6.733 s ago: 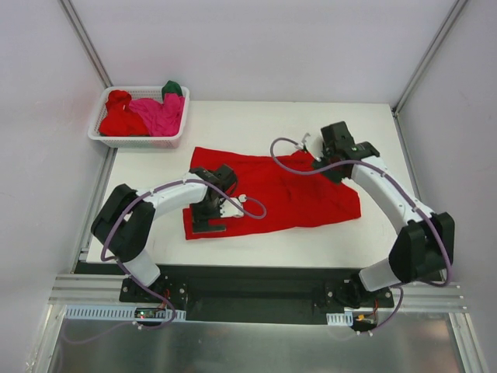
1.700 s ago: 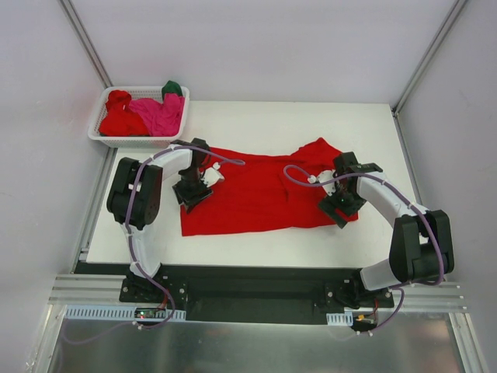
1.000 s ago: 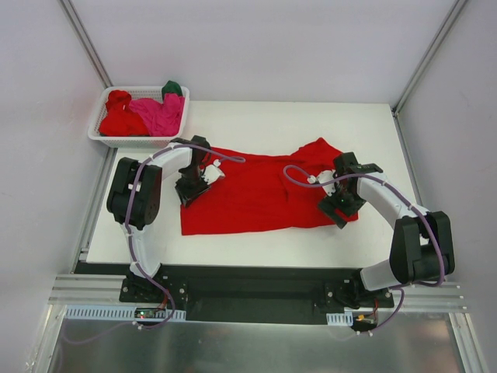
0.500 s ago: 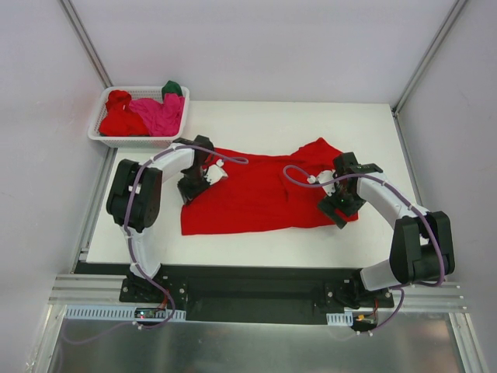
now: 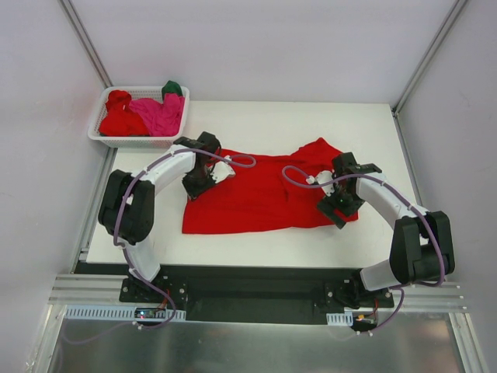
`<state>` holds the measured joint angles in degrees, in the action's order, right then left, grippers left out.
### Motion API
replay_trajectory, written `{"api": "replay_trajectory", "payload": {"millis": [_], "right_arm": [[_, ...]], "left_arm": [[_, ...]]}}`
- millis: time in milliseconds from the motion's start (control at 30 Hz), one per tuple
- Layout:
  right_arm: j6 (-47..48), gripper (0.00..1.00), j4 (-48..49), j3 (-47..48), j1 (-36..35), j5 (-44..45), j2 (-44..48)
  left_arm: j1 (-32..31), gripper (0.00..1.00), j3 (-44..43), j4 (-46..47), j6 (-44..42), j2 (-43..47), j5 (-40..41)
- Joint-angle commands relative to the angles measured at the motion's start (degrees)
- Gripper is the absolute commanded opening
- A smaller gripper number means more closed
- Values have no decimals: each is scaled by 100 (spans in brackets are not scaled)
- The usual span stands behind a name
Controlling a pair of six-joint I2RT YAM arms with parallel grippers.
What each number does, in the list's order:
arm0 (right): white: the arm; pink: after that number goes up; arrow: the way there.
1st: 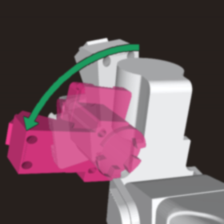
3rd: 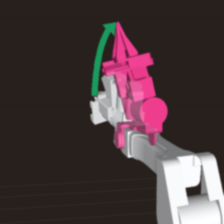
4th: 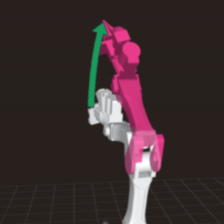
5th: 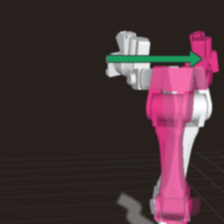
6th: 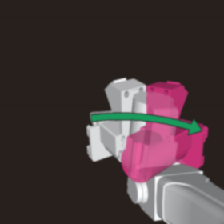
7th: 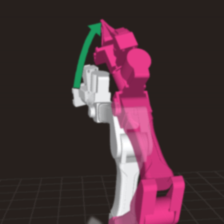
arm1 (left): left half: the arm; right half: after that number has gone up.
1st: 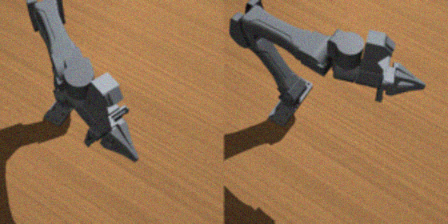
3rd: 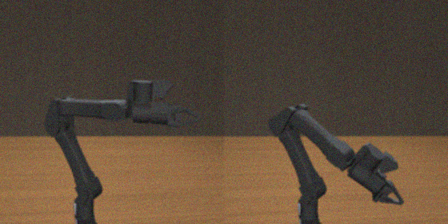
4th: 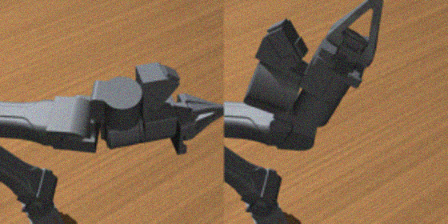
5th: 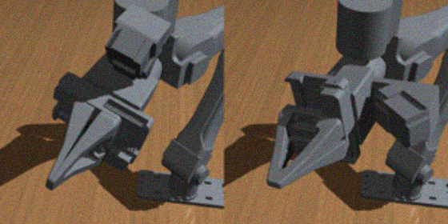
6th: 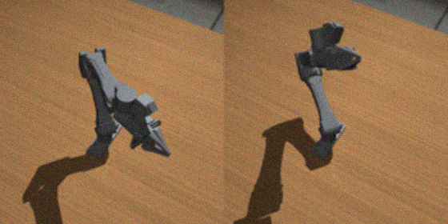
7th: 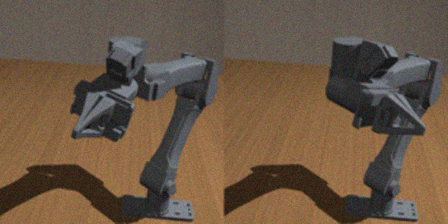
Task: Fold and stack the t-shirts
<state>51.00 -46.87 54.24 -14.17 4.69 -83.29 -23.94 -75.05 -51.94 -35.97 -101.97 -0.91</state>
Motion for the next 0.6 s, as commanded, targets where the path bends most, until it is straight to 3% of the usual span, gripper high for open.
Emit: {"api": "replay_trajectory", "payload": {"millis": [0, 567], "right_arm": [[-29, 96, -94, 43, -42, -47, 67], [-117, 96, 82, -203, -33, 164, 330]], "left_arm": [[21, 0, -98, -150, -86, -94, 186], [224, 0, -449, 114, -394, -841, 574]]}}
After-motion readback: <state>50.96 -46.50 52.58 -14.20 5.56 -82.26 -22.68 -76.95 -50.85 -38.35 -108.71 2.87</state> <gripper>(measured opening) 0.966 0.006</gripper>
